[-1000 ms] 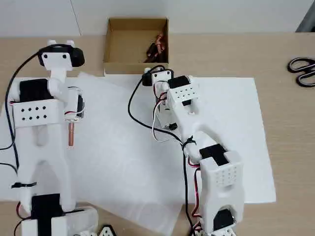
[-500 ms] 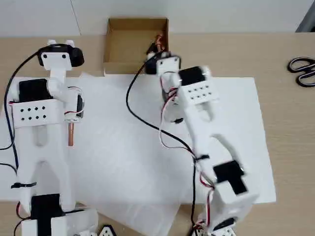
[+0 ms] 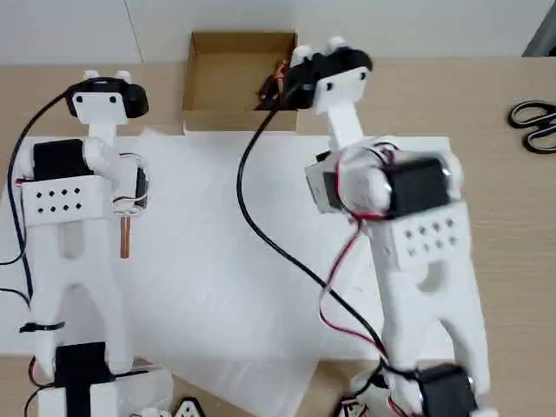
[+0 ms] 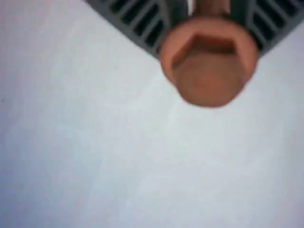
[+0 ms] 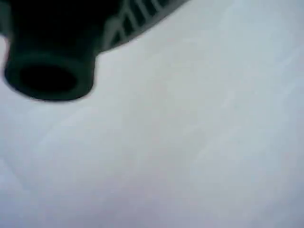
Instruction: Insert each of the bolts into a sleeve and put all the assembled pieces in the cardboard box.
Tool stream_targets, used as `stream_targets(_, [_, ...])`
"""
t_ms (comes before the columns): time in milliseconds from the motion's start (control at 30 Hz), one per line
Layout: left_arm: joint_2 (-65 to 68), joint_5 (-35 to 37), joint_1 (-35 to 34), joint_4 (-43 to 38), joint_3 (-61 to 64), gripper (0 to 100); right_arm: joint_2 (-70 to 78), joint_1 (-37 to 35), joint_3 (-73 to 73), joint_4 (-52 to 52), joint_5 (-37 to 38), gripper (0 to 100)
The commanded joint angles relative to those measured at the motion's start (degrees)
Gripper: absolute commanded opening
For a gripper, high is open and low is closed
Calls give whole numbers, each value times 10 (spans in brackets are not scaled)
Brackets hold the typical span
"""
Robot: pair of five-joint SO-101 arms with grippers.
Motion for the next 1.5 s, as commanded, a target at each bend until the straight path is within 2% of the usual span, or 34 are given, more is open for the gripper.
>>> stream_targets(0, [-40, 0, -1, 6, -3, 6, -73, 2, 10, -2, 1, 4])
stream_targets(100, [-76, 1, 0, 6, -5, 6, -115, 2, 45, -15, 0, 6])
stream_targets(200, [-130, 40, 13, 5, -5, 7, -161, 1, 106, -55, 0, 7])
stream_targets(333, [-198, 88, 47, 2, -5, 7, -240, 0, 225, -156, -1, 7])
stream_targets(500, [-248, 99, 74, -42, -2, 6, -346, 0, 418, -276, 4, 5])
stream_targets(633, [-263, 105, 76, -78, -2, 6, -417, 0, 543, -335, 1, 5])
stream_targets(800, [-264, 201, 77, -96, -2, 6, -511, -13, 666, -397, -1, 5])
stream_targets(900, [-264, 229, 97, -109, -2, 6, -577, -28, 748, -458, -1, 5])
stream_targets(1100, [-264, 264, 178, -146, -2, 6, -693, -44, 904, -598, 0, 5])
stream_targets(1233, [-266, 286, 226, -185, 23, 6, -748, -51, 964, -615, -4, 4])
stream_targets(1467, [-267, 302, 260, -315, 127, 6, -778, -73, 985, -595, -109, 4])
